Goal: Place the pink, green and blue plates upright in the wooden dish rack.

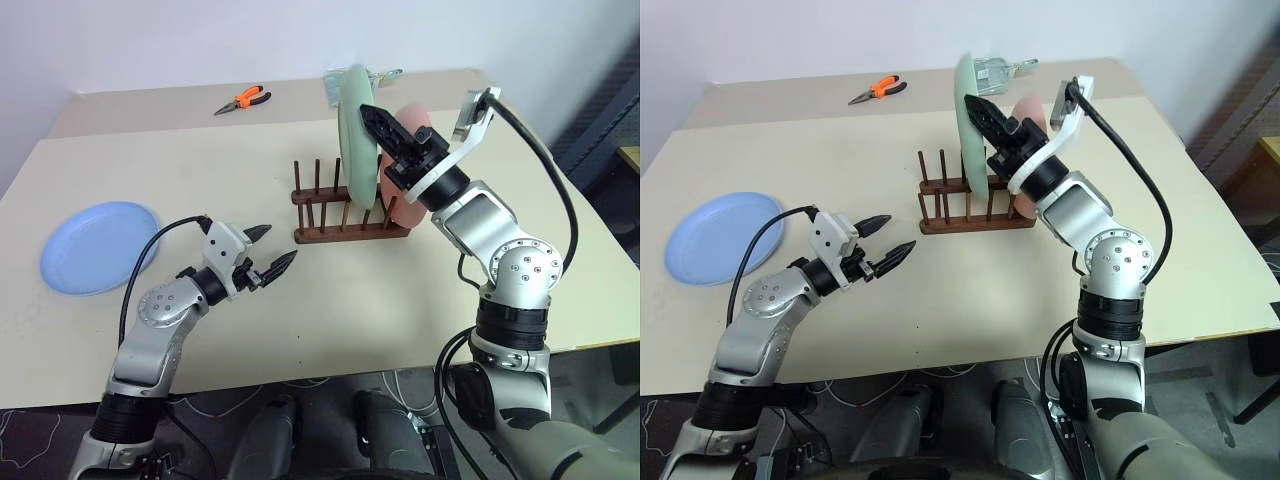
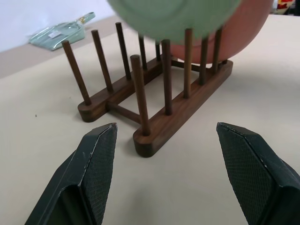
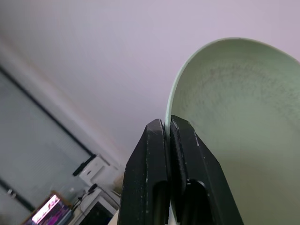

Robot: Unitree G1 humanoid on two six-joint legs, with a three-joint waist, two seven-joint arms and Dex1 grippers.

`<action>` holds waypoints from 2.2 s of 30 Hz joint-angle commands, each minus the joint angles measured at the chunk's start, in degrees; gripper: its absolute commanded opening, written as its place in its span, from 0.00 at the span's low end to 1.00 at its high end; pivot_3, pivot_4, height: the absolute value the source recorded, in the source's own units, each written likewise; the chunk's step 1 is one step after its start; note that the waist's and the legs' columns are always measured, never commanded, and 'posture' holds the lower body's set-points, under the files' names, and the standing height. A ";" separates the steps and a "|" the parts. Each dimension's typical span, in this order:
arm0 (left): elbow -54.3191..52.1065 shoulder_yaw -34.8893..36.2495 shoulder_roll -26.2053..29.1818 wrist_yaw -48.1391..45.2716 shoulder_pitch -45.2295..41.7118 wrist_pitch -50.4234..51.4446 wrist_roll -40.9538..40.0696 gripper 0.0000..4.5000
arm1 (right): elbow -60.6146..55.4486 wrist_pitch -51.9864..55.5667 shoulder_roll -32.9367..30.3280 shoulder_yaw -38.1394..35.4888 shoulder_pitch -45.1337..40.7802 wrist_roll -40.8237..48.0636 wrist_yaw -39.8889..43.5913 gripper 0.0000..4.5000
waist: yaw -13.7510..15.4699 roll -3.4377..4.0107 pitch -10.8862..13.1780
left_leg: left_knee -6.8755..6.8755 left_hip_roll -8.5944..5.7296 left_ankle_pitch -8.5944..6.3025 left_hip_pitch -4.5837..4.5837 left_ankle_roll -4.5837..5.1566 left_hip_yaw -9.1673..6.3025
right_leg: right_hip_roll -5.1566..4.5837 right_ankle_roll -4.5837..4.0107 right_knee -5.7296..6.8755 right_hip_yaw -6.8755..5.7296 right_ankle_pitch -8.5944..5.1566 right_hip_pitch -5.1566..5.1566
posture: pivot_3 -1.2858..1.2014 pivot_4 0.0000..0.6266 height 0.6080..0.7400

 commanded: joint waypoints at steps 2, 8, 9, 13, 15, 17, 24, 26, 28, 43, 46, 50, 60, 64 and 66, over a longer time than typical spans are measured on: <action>-2.61 0.30 0.30 -0.46 0.22 0.54 -1.14 0.78 | 0.01 -1.18 -0.43 -0.18 -1.65 -1.75 1.49 0.23 | 0.00 0.00 0.00 | 0.00 0.00 0.00 0.00 0.00 0.00 | 0.01 0.00 0.00 0.00 0.00 0.00 | 0.52 0.24 0.98; -3.59 0.69 0.32 -0.76 0.77 3.67 -3.07 0.89 | 1.50 -5.03 -2.77 1.43 -5.22 -11.50 4.24 0.78 | -0.03 0.01 0.01 | 0.01 -0.01 0.00 0.00 0.00 0.01 | 0.02 0.00 0.00 0.00 0.00 0.00 | 0.52 0.24 0.98; -3.72 0.83 0.33 -0.65 0.83 4.00 -3.21 0.96 | 1.64 -5.74 -3.32 1.83 -5.84 -13.34 4.89 0.78 | -0.05 0.01 0.01 | 0.01 -0.01 0.00 0.00 0.00 0.01 | 0.02 0.00 0.01 0.00 0.00 0.00 | 0.52 0.24 0.98; -3.22 3.29 -0.30 2.70 0.40 4.57 -2.65 0.99 | 0.19 -8.71 -7.88 6.38 -7.61 -23.75 9.43 0.78 | -0.01 0.01 0.01 | 0.02 -0.01 0.00 0.00 0.00 0.03 | 0.02 0.01 0.00 -0.01 0.00 0.00 | 0.52 0.24 0.98; -1.84 6.59 -1.43 8.21 -0.42 5.49 -1.58 0.99 | -1.41 -9.89 -9.81 8.60 -8.41 -27.33 12.27 0.78 | 0.06 0.01 0.01 | 0.02 -0.01 0.00 0.00 0.00 0.02 | 0.02 0.01 0.00 -0.01 0.00 0.00 | 0.52 0.24 0.98; -0.86 12.11 -3.47 14.26 -1.30 5.96 -2.89 1.00 | -4.02 -12.10 -12.66 12.54 -8.96 -32.60 16.73 0.84 | -0.02 0.01 0.01 | 0.02 0.00 0.00 0.00 0.00 0.02 | 0.02 0.01 0.00 -0.01 0.00 -0.01 | 0.52 0.24 0.98; 5.29 33.16 -6.78 48.94 -9.01 10.22 5.25 1.00 | -9.60 -22.25 -18.95 27.96 -7.85 -50.74 30.66 0.99 | -0.17 -0.11 -0.01 | 0.04 0.02 0.00 0.00 -0.02 0.00 | 0.06 0.04 0.04 -0.05 0.00 -0.04 | 0.52 0.24 0.98; 4.47 40.62 -8.10 57.13 -11.13 12.61 3.78 1.00 | -8.96 -23.85 -17.85 28.98 -6.68 -52.41 31.94 0.99 | 0.09 -0.20 -0.03 | 0.05 0.01 0.01 0.00 -0.03 0.00 | 0.04 0.05 0.03 -0.05 0.01 -0.04 | 0.52 0.24 0.98; 2.71 45.86 -10.08 62.43 -11.84 17.52 1.39 1.00 | -8.21 -25.02 -16.87 29.64 -5.92 -53.62 33.35 0.99 | 0.23 -0.27 -0.04 | 0.06 -0.02 0.01 -0.01 -0.05 -0.01 | 0.00 0.05 0.00 -0.05 0.01 -0.02 | 0.52 0.24 0.98; -1.44 58.57 -18.95 70.10 -13.58 33.27 -27.35 0.01 | -8.23 -25.69 -11.86 29.19 -3.80 -56.66 37.44 1.00 | 1.03 -0.70 -0.12 | 0.10 -0.07 0.05 0.00 -0.15 -0.12 | 0.01 0.11 -0.02 -0.15 0.08 0.06 | 0.52 0.24 0.98; -3.60 50.41 -14.61 63.08 -12.79 30.48 -24.40 0.01 | -7.92 -25.83 -12.07 29.04 -4.45 -57.80 37.79 1.00 | 1.09 -0.77 -0.11 | 0.10 -0.08 0.05 0.00 -0.16 -0.12 | 0.02 0.11 -0.02 -0.16 0.08 0.06 | 0.52 0.24 0.98; -8.40 36.00 -8.07 50.83 -13.97 24.12 -18.99 0.01 | -5.78 -34.63 -14.85 33.59 -6.67 -68.69 38.90 1.00 | 1.39 -0.81 -0.10 | 0.09 -0.10 0.08 -0.03 -0.20 -0.10 | 0.02 0.08 -0.06 -0.16 0.09 0.07 | 0.52 0.24 0.98; -15.11 19.41 -7.88 44.92 -20.78 23.62 -18.20 0.01 | 8.32 -52.26 -13.75 41.06 -12.82 -91.51 32.74 1.00 | -0.18 -0.81 -0.10 | -0.02 -0.05 0.23 0.00 -0.45 -0.05 | 0.06 0.06 0.01 -0.07 0.11 -0.03 | 0.52 0.24 0.98; -17.11 17.81 -10.80 44.74 -20.24 23.39 -19.45 0.00 | 13.12 -54.90 -11.82 42.44 -14.11 -97.21 30.04 0.94 | -0.15 -0.81 -0.10 | -0.06 -0.02 0.32 0.00 -0.60 -0.07 | 0.10 0.03 0.02 -0.07 0.12 -0.07 | 0.52 0.24 0.98; -17.55 17.78 -11.61 45.17 -19.61 23.85 -19.62 0.00 | 14.68 -55.58 -11.22 42.73 -14.15 -99.77 28.90 0.82 | 0.02 -0.81 -0.10 | -0.06 -0.03 0.33 0.00 -0.62 -0.06 | 0.10 0.03 0.02 -0.06 0.12 -0.06 | 0.52 0.24 0.98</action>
